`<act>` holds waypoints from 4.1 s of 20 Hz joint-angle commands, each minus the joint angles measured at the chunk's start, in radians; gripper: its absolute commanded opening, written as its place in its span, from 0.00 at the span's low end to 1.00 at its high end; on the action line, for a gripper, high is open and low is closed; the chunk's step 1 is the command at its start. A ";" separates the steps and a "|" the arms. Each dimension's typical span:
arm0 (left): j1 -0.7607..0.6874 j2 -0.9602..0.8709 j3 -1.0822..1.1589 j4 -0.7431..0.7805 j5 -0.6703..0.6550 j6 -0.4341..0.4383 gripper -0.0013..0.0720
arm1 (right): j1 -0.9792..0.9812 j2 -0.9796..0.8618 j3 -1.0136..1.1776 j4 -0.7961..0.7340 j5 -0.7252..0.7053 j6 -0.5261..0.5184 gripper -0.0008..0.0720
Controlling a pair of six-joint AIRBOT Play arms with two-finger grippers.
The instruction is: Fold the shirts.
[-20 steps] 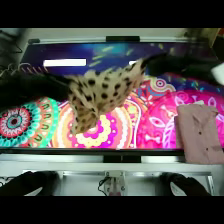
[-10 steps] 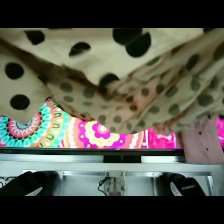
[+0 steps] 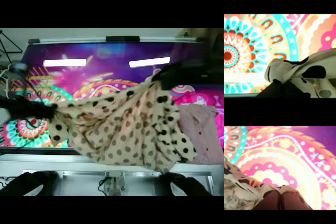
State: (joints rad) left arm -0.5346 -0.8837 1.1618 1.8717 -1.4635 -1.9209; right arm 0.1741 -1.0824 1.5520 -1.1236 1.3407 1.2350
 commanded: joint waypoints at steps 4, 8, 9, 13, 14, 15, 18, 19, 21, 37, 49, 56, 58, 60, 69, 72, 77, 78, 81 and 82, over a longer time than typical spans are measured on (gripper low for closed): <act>0.015 -0.117 -0.320 -0.038 0.144 -0.156 0.86 | 0.140 -0.420 -0.040 0.095 -0.063 0.021 0.08; 0.014 -0.117 -0.247 -0.085 0.228 -0.022 0.86 | 0.159 -0.502 -0.040 0.090 -0.080 0.044 0.12; 0.014 -0.118 -0.236 -0.137 0.285 0.026 0.86 | 0.155 -0.500 -0.036 0.081 -0.090 0.045 0.30; 0.013 -0.177 -0.236 -0.365 0.506 0.144 0.86 | 0.132 -0.483 0.031 -0.052 -0.018 0.063 0.80; 0.010 -0.207 -0.236 -0.423 0.531 0.192 0.86 | 0.130 -0.467 0.039 -0.121 0.013 0.076 0.80; 0.004 -0.244 -0.236 -0.486 0.552 0.254 0.86 | 0.126 -0.446 0.038 -0.212 0.051 0.089 0.80; -0.030 -0.353 -0.228 -0.572 0.585 0.415 0.86 | 0.089 -0.425 0.032 -0.411 0.188 0.128 0.80; -0.040 -0.388 -0.217 -0.571 0.586 0.439 0.86 | 0.057 -0.425 0.018 -0.385 0.193 0.143 0.80; -0.060 -0.440 -0.189 -0.571 0.587 0.481 0.86 | -0.011 -0.425 -0.042 -0.317 0.175 0.160 0.80; -0.133 -0.584 -0.055 -0.575 0.586 0.667 0.86 | -0.065 -0.567 -0.164 -0.143 -0.035 0.157 0.88; -0.132 -0.636 -0.052 -0.579 0.666 0.623 0.08 | 0.044 -0.681 -0.164 -0.167 -0.176 0.172 0.31; -0.085 -0.576 0.171 -0.386 0.488 0.587 0.08 | 0.043 -0.548 -0.097 -0.313 -0.121 0.129 0.08; -0.040 -0.537 0.350 -0.251 0.409 0.523 0.08 | 0.043 -0.463 0.025 -0.433 -0.160 0.131 0.08; 0.016 -0.501 0.566 -0.156 0.325 0.442 0.08 | 0.043 -0.365 0.163 -0.537 -0.246 0.164 0.08; 0.112 -0.190 0.850 -0.143 0.180 0.235 0.08 | 0.043 0.077 0.339 -0.580 -0.122 0.276 0.08; 0.111 -0.125 0.756 -0.143 0.084 0.220 0.08 | 0.043 0.105 0.339 -0.576 0.169 0.316 0.08; 0.050 -0.123 0.511 -0.144 0.016 0.179 0.08 | 0.043 0.096 0.106 -0.472 0.359 0.343 0.08; 0.026 -0.124 0.424 -0.144 0.053 0.154 0.08 | 0.043 0.096 0.003 -0.454 0.311 0.343 0.08; -0.037 -0.132 0.166 -0.144 0.254 0.088 0.08 | 0.043 0.065 -0.291 -0.446 0.099 0.343 0.08; -0.047 -0.142 0.093 -0.145 0.323 0.053 0.08 | 0.043 0.033 -0.363 -0.447 0.041 0.343 0.08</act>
State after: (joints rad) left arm -0.5392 -1.0172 1.4555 1.7283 -1.3025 -1.7908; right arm 0.2165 -1.0115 1.4124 -1.6001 1.5230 1.5738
